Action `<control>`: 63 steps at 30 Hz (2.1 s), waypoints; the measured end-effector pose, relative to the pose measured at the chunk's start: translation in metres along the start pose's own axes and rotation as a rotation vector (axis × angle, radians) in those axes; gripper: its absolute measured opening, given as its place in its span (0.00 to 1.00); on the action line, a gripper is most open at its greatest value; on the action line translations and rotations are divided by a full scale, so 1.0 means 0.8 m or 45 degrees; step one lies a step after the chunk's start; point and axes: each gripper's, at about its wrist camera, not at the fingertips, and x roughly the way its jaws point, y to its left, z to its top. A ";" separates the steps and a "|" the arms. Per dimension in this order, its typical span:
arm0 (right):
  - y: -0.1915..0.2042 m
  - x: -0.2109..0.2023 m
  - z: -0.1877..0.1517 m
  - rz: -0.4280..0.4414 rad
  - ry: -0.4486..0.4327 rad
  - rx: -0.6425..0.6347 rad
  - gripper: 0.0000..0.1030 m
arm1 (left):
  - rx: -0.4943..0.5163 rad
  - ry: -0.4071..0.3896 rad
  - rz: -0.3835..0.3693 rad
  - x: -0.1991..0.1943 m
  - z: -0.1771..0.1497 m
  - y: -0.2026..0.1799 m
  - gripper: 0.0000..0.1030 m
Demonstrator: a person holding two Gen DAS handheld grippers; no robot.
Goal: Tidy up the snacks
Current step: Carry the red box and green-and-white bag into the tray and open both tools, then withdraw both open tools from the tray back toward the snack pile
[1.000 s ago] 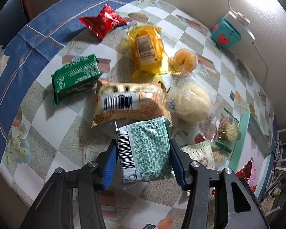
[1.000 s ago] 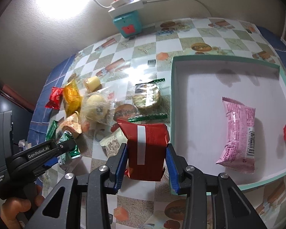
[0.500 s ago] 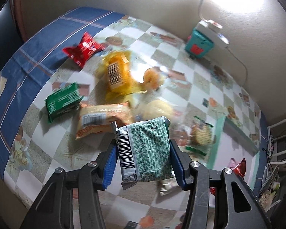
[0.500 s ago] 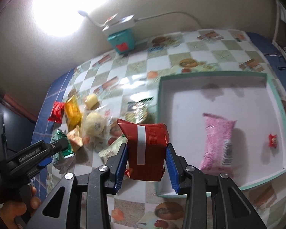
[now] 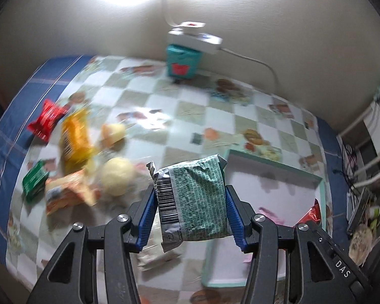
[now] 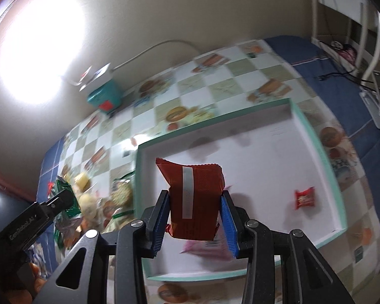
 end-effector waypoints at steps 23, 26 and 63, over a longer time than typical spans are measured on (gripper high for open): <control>-0.099 0.031 0.054 -0.186 0.010 0.165 0.41 | 0.285 0.056 0.012 0.094 -0.005 -0.119 0.53; -0.106 0.048 0.052 -0.192 0.046 0.180 0.41 | 0.329 0.049 0.027 0.109 -0.013 -0.129 0.52; -0.069 0.041 0.060 -0.295 0.005 0.094 0.88 | 0.106 0.058 0.147 0.080 0.024 -0.036 0.82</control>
